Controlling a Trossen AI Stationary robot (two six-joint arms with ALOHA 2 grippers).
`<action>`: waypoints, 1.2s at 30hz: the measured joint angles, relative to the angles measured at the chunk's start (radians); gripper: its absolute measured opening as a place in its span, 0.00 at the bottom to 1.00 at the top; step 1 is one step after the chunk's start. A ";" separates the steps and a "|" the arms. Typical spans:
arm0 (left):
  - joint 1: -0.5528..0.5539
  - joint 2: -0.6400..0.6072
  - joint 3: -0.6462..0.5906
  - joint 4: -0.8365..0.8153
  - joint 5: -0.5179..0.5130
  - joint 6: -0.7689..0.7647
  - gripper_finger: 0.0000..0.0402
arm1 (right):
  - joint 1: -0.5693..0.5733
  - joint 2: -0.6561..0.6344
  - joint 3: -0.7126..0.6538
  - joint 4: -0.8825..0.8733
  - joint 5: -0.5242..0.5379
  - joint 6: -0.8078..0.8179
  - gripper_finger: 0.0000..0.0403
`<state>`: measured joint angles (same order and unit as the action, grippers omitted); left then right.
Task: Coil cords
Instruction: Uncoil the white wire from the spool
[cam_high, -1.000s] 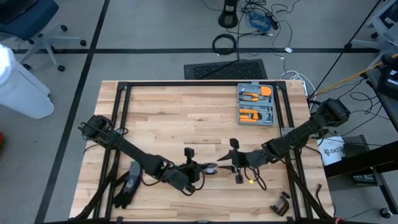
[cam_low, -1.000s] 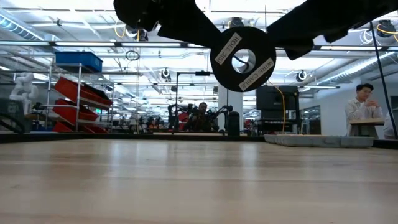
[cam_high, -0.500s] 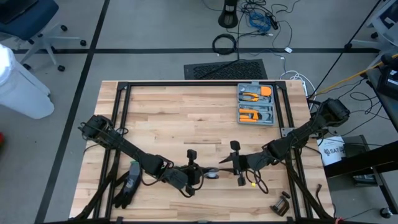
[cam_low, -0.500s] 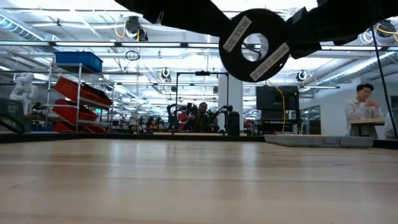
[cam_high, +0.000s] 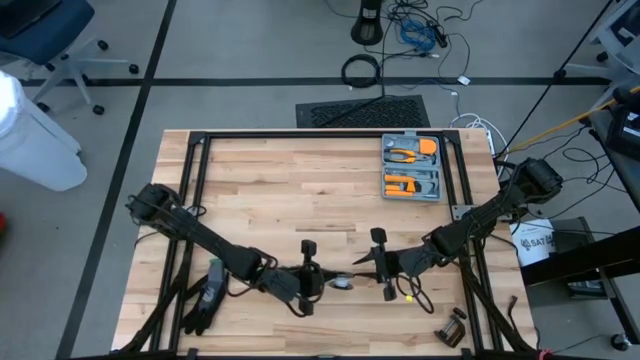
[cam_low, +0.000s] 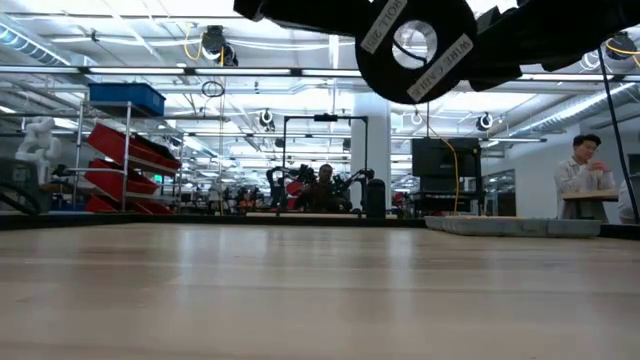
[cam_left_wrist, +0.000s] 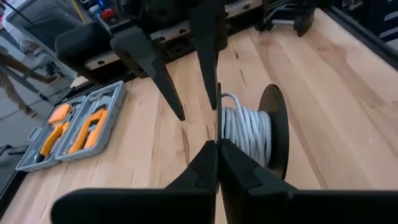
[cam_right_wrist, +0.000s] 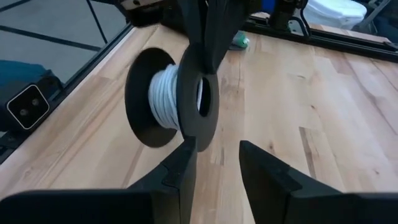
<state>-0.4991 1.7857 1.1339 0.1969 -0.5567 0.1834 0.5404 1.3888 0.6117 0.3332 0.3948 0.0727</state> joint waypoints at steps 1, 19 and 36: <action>-0.001 -0.006 0.000 0.001 0.012 -0.007 0.02 | 0.001 0.000 0.000 0.000 -0.001 0.000 0.27; -0.001 -0.051 0.000 -0.027 0.037 -0.046 0.02 | 0.025 0.000 0.000 0.070 0.051 -0.016 0.27; 0.001 -0.051 0.000 0.021 0.034 -0.047 0.02 | 0.031 0.000 0.000 0.138 0.050 -0.033 0.22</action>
<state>-0.4976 1.7348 1.1339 0.2181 -0.5229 0.1360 0.5713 1.3888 0.6113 0.4714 0.4444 0.0393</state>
